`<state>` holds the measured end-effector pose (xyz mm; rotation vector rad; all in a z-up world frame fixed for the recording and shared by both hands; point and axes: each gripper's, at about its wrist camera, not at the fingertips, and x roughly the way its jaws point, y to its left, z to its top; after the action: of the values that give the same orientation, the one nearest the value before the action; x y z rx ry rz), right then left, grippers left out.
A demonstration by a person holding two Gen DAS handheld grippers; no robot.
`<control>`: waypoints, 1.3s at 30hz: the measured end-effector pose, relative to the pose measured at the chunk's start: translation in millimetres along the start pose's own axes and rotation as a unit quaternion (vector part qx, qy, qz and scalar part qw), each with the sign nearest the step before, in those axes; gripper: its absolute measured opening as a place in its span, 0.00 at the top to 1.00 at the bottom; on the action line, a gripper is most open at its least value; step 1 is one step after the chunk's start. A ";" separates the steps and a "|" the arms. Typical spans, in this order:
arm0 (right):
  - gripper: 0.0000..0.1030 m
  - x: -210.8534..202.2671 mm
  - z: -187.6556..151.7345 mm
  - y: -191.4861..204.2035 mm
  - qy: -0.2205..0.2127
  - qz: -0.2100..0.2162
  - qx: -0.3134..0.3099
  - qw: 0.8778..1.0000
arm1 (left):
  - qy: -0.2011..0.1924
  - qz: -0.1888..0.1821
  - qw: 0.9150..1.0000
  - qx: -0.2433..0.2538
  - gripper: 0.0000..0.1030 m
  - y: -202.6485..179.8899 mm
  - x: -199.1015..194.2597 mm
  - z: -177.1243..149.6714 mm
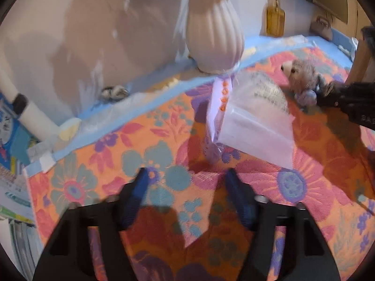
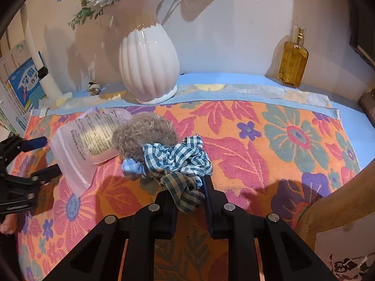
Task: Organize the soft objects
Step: 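Grasp the gingham scrunchie and brown plush with right gripper while left grasps purple packet, then lift the purple packet with left gripper while right lifts the scrunchie toward the bowl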
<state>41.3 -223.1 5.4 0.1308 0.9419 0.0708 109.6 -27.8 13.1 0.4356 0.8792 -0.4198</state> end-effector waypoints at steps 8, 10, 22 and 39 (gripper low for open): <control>0.82 5.0 0.7 2.3 0.003 -0.002 -0.011 1.000 | -0.028 -0.014 0.999 0.013 0.64 -13.6 17.7 34.4; 0.82 4.9 0.9 2.2 0.002 0.005 -0.011 1.000 | -0.026 -0.014 0.999 0.016 0.83 -19.9 21.8 37.8; 0.86 -34.7 -9.3 3.3 -0.068 0.083 -0.008 0.994 | -0.083 0.007 0.992 -0.092 0.85 5.7 -46.9 -6.4; 0.18 -130.7 -141.8 24.3 0.035 0.148 -0.011 0.988 | -0.090 0.068 0.985 -0.129 0.85 -81.7 -100.6 -89.9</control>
<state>-150.2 -203.0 31.1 0.2482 0.9864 0.3625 -47.4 -31.5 27.9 0.2124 0.7109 -0.2107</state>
